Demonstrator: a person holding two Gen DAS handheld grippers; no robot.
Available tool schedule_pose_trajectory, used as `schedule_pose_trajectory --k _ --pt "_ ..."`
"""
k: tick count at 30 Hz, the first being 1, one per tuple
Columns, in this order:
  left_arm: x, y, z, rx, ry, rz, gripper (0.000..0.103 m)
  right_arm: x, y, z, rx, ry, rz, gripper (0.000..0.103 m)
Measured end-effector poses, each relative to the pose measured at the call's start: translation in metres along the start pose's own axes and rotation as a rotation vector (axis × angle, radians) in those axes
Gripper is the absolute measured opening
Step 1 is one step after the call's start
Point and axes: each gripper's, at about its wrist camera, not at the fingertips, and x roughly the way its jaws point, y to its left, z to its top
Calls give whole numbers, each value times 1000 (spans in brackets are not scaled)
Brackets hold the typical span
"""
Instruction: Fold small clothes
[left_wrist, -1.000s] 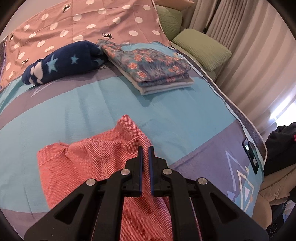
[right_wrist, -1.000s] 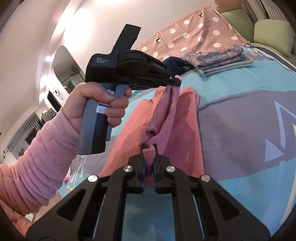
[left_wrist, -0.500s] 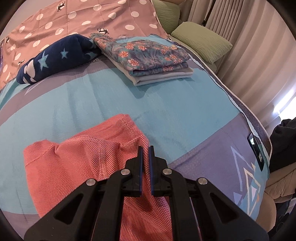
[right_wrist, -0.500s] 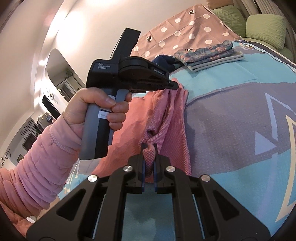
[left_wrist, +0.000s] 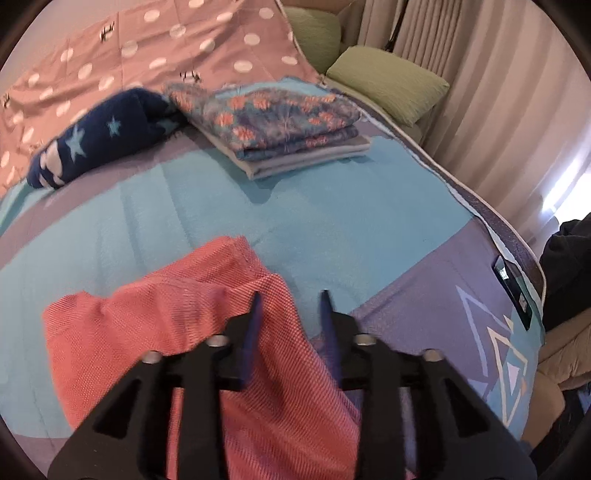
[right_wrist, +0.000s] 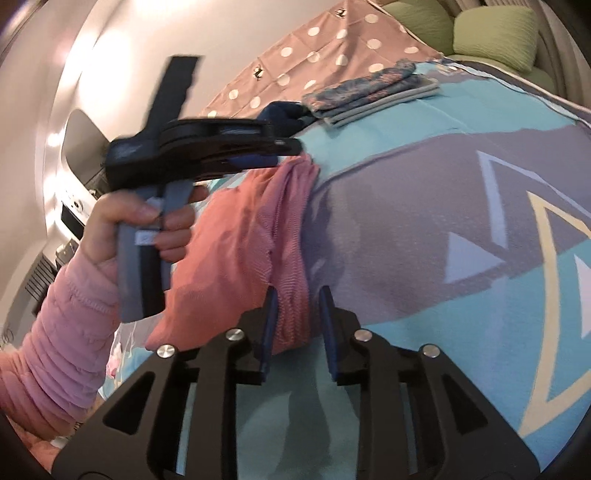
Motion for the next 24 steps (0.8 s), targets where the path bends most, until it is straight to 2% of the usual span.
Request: schedule_pose_trajectory --k 6,13,15,19,24 --pt "-45 12 -19 23 -91 38 52 -11 6 2 -47 -30 5 25" --pt "-92 48 -86 -45 -127 78 53 1 43 14 -202 -22 30 24" --pt "-107 58 -107 -73 -140 102 59 6 47 19 -207 -16 41 21" --pt "-132 72 -143 -129 -164 138 63 12 54 25 -209 -8 133 15" --pt "-150 74 -180 -111 -154 166 65 7 54 23 -228 0 84 15"
